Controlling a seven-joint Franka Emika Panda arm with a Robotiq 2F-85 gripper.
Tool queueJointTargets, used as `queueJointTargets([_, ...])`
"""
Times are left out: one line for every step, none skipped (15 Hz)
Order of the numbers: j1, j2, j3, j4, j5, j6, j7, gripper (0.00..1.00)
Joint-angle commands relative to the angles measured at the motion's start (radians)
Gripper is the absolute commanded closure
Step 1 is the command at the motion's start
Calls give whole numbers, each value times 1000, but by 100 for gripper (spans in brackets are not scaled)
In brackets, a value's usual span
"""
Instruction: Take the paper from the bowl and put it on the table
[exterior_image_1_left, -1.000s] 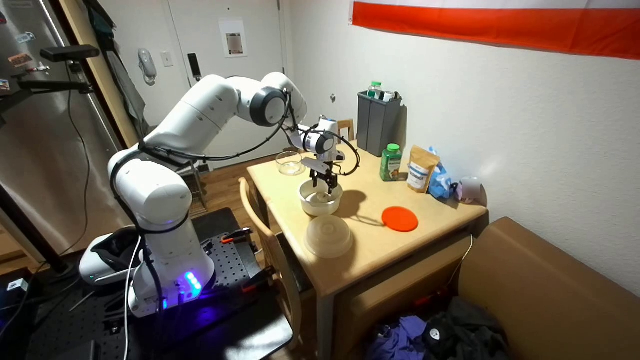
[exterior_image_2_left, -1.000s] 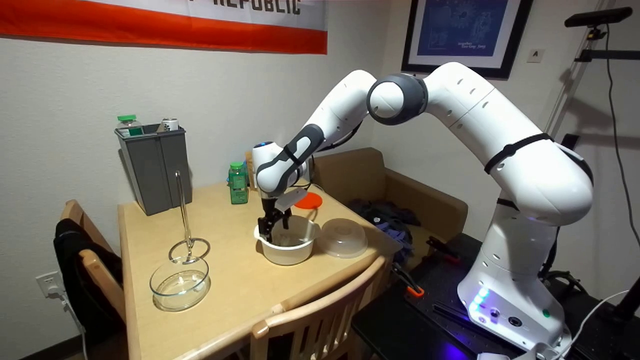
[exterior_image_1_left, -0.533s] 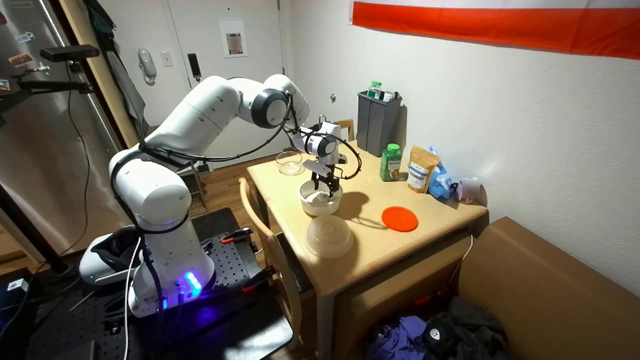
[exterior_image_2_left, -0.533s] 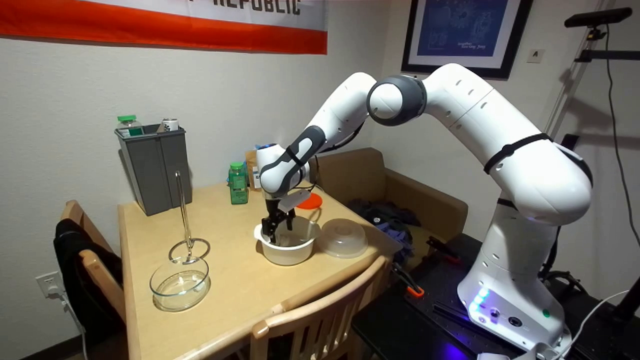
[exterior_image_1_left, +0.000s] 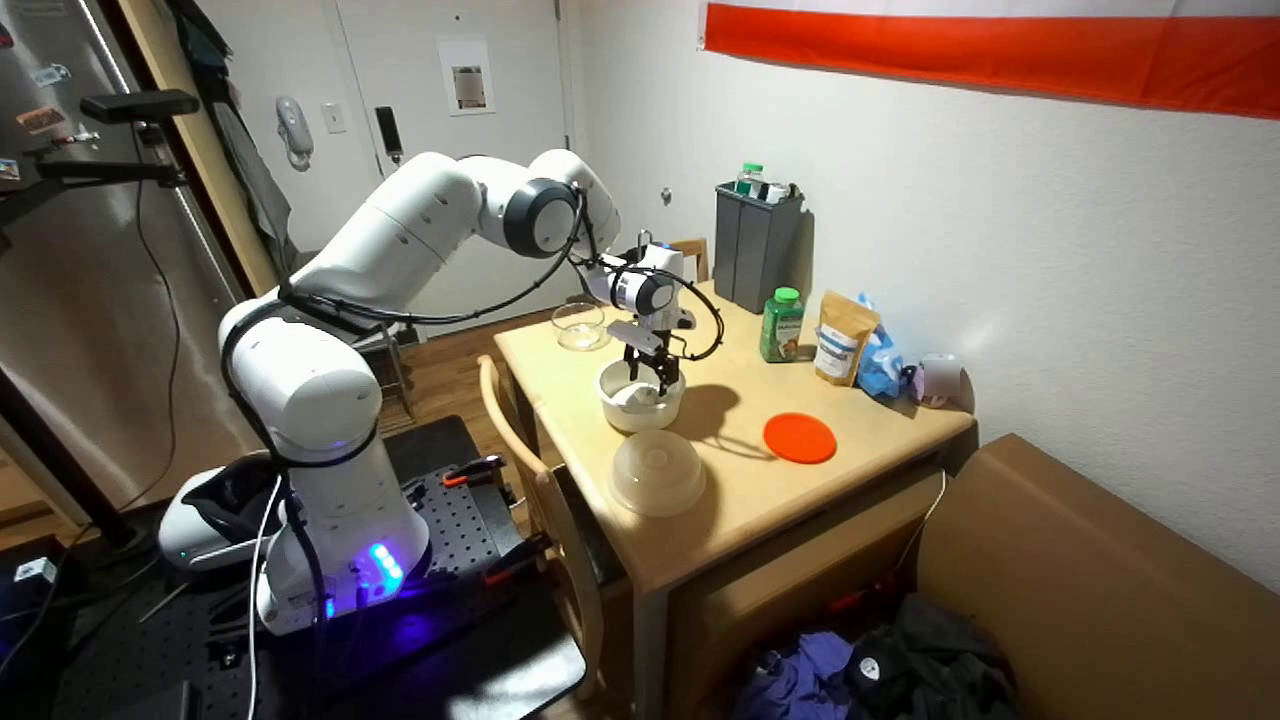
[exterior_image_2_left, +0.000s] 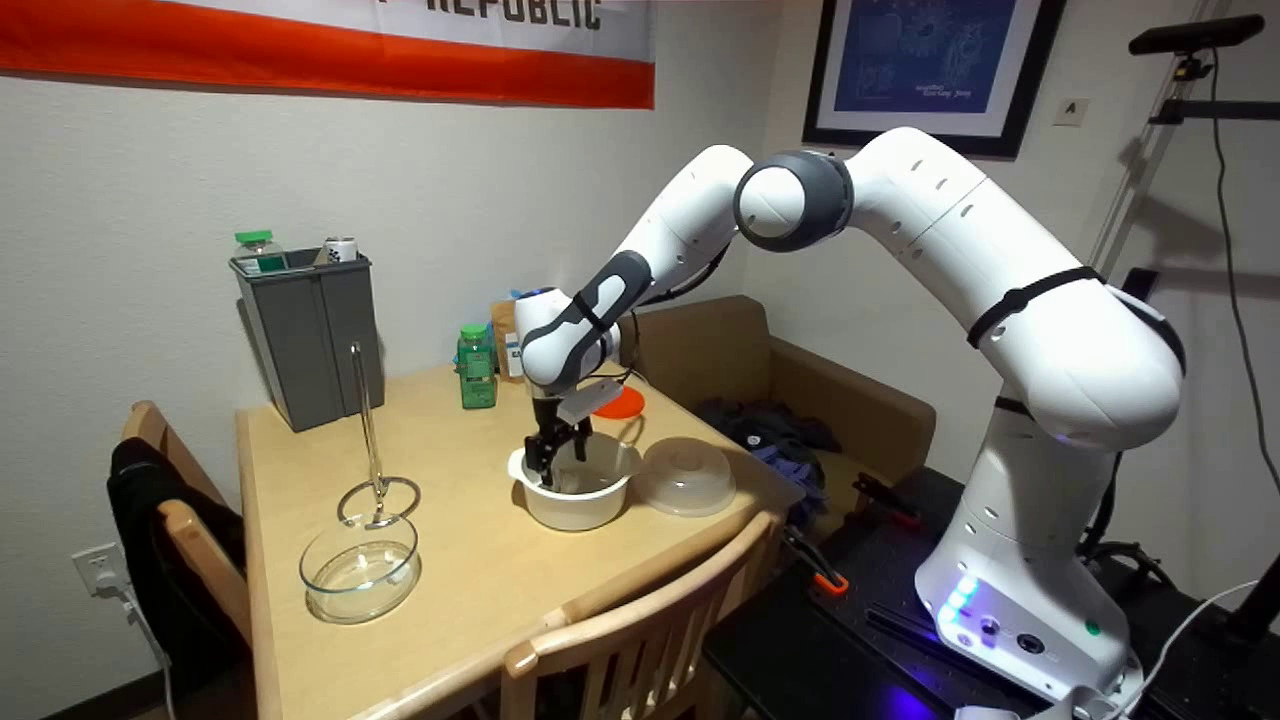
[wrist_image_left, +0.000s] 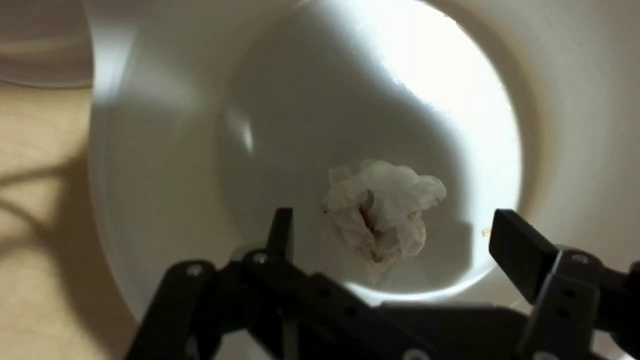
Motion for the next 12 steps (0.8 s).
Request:
queueJointTargets([-15, -12, 16, -13, 22, -18, -4, 0])
queueJointTargets([-15, -12, 16, -13, 24, -21, -4, 0])
queueJointTargets([-15, -13, 17, -13, 26, -24, -4, 0])
queueJointTargets([-15, -13, 17, -13, 29, -26, -3, 0])
queueJointTargets([-15, -13, 17, -13, 32, -28, -3, 0])
queueJointTargets([-15, -12, 17, -10, 35, -33, -1, 0])
queueJointTargets([-15, -12, 18, -10, 39, -38, -1, 0])
queueJointTargets([-16, -12, 19, -9, 43, -42, 0, 0])
queueJointTargets([-16, -12, 19, -9, 47, -46, -1, 1])
queueJointTargets([-17, -12, 20, -8, 51, -50, -2, 8])
queueJointTargets([-17, -12, 21, -8, 54, -56, -2, 11])
queueJointTargets([-18, -12, 22, -8, 56, -61, -2, 18])
